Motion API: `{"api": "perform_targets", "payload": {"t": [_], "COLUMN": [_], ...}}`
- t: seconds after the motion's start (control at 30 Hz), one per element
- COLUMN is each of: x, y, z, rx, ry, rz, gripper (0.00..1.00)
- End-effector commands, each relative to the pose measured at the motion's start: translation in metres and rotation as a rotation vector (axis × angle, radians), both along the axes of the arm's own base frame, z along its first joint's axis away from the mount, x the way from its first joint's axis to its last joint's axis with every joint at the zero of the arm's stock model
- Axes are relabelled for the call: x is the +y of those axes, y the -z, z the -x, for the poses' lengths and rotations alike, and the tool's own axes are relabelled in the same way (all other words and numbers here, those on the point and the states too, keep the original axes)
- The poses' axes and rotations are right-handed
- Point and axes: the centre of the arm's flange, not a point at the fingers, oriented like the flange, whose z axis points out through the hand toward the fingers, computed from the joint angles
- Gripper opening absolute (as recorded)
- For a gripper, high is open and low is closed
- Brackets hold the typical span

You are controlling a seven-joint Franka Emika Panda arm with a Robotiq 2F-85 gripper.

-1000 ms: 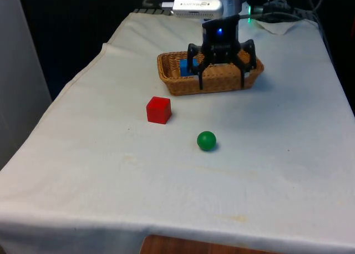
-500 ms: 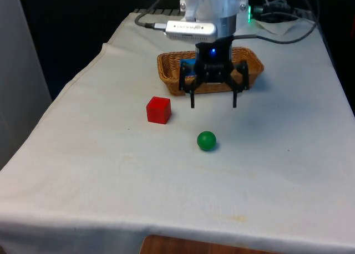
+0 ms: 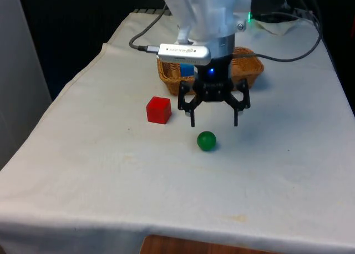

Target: Place all non-red objects into the basket.

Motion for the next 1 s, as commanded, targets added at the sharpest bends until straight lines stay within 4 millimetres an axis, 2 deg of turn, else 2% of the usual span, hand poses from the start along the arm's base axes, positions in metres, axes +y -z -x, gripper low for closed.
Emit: {"api": "perform_targets", "payload": {"t": [0.0, 0.3, 0.6, 0.97], "x": [-0.002, -0.019, -0.037, -0.043], "y": [0.003, 0.016, 0.018, 0.022], "z": [-0.003, -0.016, -0.023, -0.023], "rx": [0.005, 0.006, 0.022, 0.049], "ry": [-0.001, 0.004, 0.008, 0.012], "rz": [-0.017, -0.036, -0.025, -0.018], "gripper": [1.00, 1.00, 1.00, 1.00]}}
